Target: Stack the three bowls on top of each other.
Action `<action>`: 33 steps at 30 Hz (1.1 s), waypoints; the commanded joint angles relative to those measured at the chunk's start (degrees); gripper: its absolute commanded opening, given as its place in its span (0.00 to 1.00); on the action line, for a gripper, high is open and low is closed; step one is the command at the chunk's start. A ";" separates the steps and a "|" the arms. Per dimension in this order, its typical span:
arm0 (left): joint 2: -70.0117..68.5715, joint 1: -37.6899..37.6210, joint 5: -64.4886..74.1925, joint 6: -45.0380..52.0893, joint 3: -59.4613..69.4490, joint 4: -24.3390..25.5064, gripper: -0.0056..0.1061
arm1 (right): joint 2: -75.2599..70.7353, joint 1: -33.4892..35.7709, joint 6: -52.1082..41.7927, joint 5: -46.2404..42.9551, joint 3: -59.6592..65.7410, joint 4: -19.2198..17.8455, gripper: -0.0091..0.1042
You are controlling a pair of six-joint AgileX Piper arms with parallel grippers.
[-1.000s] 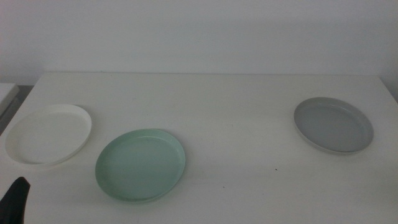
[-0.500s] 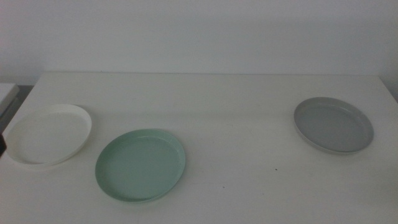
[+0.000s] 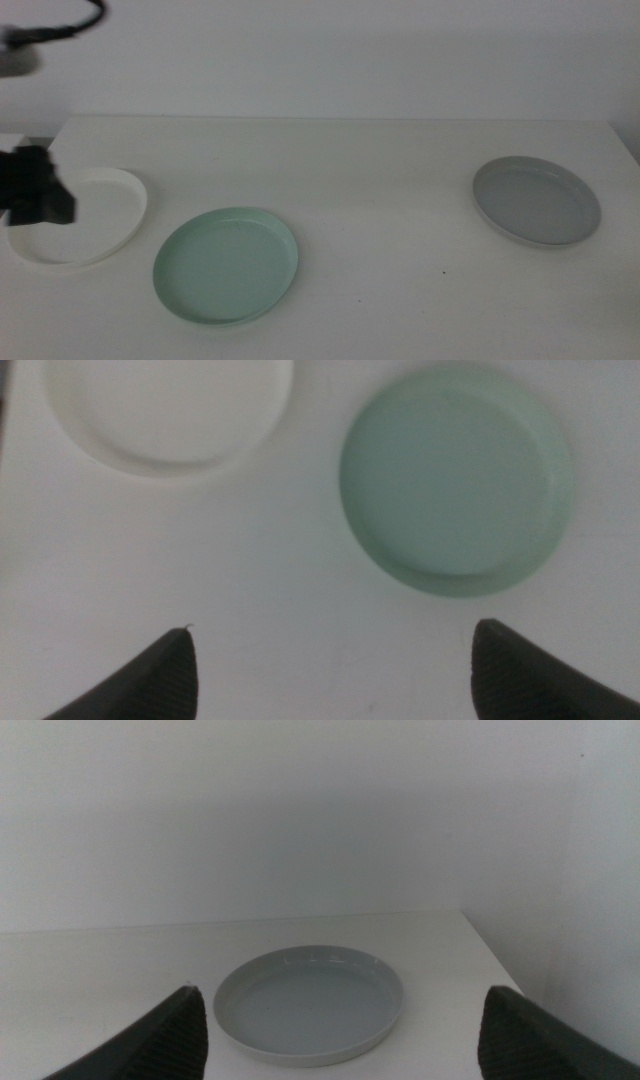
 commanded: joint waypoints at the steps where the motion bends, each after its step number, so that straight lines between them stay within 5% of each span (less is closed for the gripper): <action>1: 4.23 -2.04 -0.18 -1.96 -0.87 -0.29 0.89 | -0.26 0.01 0.00 -0.70 0.20 -0.48 0.90; 33: 43.96 -5.93 -26.98 -1.28 -0.77 -1.40 0.89 | -0.26 0.01 0.00 -0.70 0.20 -0.48 0.90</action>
